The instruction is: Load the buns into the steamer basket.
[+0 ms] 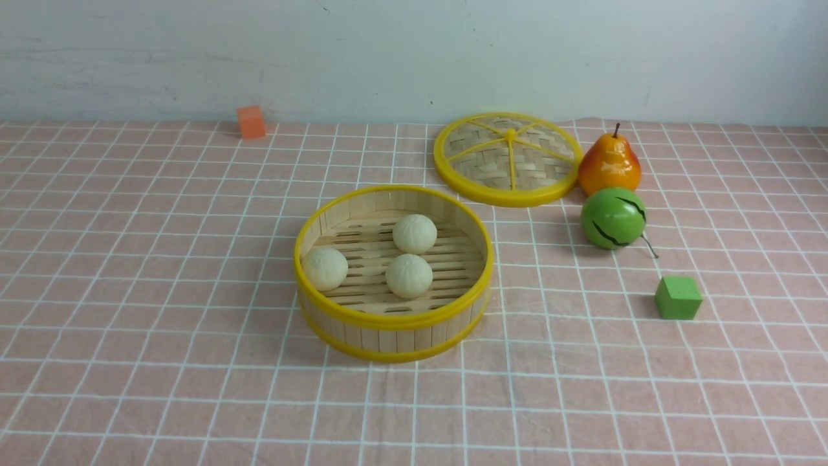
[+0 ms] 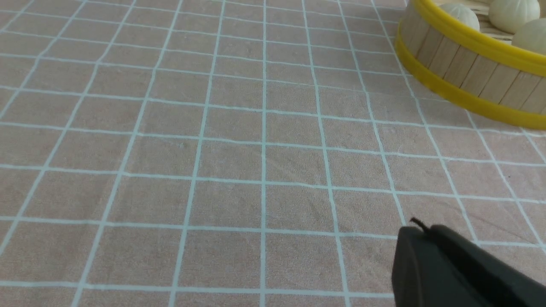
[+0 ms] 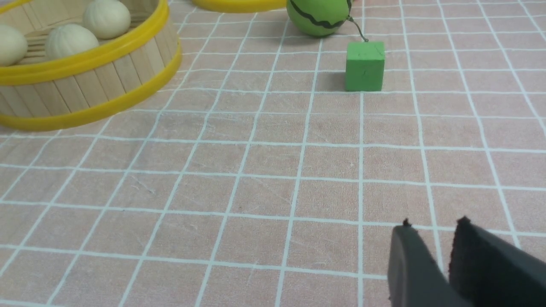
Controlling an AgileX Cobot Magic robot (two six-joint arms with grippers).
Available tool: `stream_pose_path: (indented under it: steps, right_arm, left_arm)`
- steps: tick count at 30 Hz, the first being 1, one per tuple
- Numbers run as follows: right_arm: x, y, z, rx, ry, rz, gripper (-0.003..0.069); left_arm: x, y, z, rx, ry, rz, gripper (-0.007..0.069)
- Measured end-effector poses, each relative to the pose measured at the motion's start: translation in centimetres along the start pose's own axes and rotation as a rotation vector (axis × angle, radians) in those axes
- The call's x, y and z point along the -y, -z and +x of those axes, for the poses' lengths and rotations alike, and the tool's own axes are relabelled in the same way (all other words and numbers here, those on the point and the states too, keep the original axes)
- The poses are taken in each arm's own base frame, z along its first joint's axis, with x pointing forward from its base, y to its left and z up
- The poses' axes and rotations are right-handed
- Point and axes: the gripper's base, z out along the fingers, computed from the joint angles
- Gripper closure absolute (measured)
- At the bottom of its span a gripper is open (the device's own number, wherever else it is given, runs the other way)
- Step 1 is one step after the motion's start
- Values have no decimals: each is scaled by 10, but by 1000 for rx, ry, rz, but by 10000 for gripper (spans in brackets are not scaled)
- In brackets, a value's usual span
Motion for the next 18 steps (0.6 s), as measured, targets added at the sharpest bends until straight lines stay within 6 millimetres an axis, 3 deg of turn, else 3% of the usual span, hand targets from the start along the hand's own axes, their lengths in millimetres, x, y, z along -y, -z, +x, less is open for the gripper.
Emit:
stream_pose_path:
  steps: [18]
  right_arm:
    - [0, 0, 0, 0, 0, 0, 489]
  left_arm:
    - [0, 0, 0, 0, 0, 0, 617]
